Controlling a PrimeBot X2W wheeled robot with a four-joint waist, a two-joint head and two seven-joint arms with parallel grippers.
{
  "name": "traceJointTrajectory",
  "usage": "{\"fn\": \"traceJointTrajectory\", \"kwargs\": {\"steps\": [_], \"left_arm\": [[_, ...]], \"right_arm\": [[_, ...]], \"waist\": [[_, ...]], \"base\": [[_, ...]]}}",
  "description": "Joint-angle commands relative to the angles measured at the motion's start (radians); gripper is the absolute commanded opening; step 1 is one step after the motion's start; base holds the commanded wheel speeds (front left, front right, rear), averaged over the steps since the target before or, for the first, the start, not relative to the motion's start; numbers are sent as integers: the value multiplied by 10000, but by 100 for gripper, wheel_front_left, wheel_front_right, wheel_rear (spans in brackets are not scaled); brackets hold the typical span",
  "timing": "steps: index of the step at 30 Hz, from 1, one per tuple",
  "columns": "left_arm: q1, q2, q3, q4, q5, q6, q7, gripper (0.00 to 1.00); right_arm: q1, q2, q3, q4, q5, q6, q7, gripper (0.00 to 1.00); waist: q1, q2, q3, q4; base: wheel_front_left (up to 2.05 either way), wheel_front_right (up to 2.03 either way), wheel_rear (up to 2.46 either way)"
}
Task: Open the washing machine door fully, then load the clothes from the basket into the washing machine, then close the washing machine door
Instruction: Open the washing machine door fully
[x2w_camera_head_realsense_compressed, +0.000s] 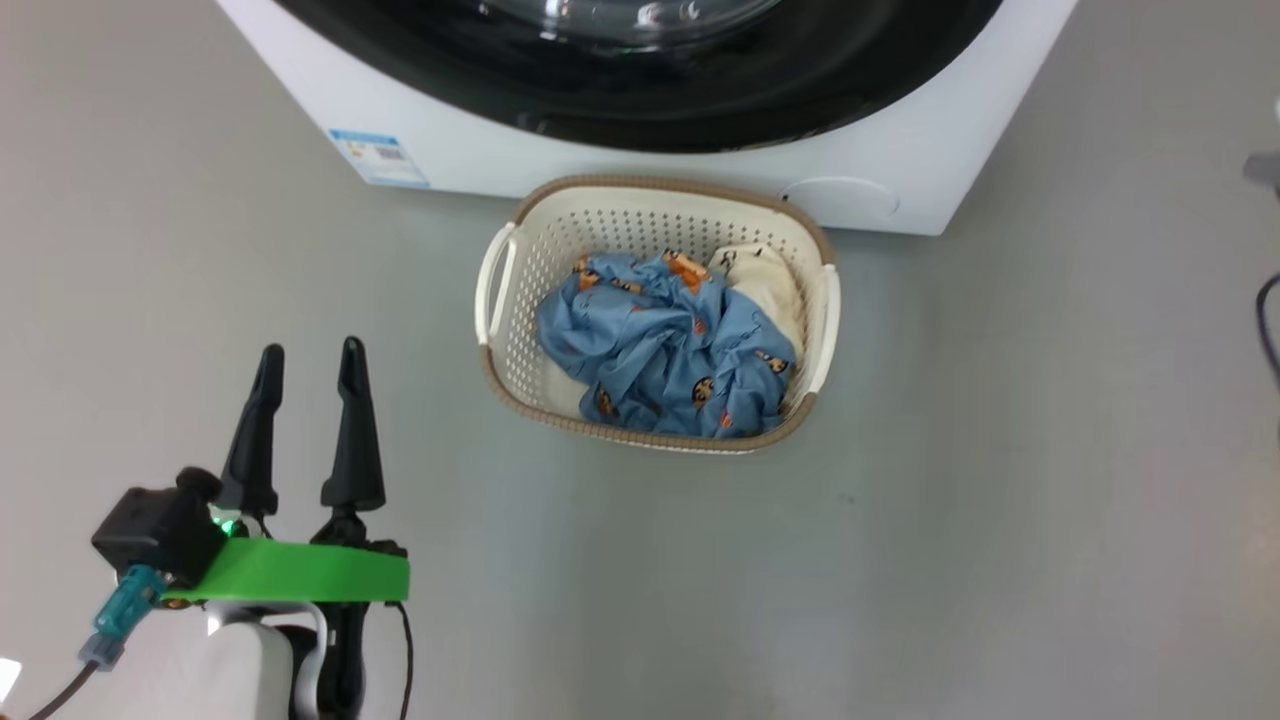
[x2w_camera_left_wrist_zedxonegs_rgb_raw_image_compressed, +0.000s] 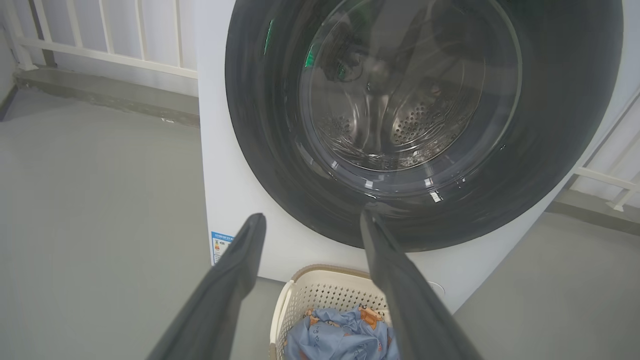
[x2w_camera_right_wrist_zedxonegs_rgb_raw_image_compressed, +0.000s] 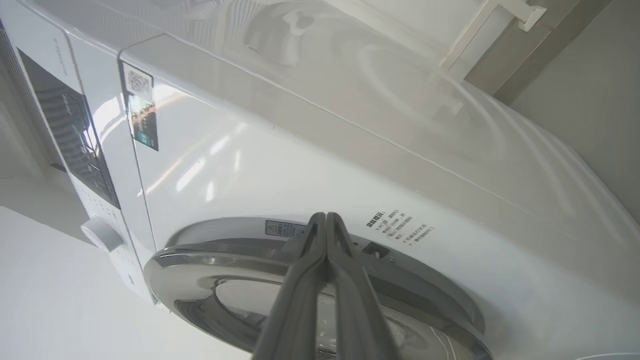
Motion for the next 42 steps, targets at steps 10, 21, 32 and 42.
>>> {"fn": "traceJointTrajectory", "kwargs": {"steps": [10, 21, 32, 42], "left_arm": [[-385, -66, 444, -70, -115, -175, -72, 100], [-424, -129, 488, -75, -534, -221, -72, 100], [-391, -132, 301, -124, -896, -158, -72, 100], [-326, -132, 145, -136, -1214, -65, -72, 100]], "right_arm": [[-1623, -60, -343, 667, 1853, 58, 2268, 0], [-2860, -45, 99, 1893, 1886, 58, 3529, 0], [-3909, -96, 517, 2841, 1646, 58, 4141, 0], [-4814, -225, 838, 3882, 1498, 58, 4722, 0]], "waist": [[-1, -1, 731, 647], [-1, -1, 961, 932], [-1, -1, 1011, 1148], [-1, -1, 1036, 1432]], "base": [[0, 0, 0], [0, 0, 0], [0, 0, 0], [0, 0, 0]]}}
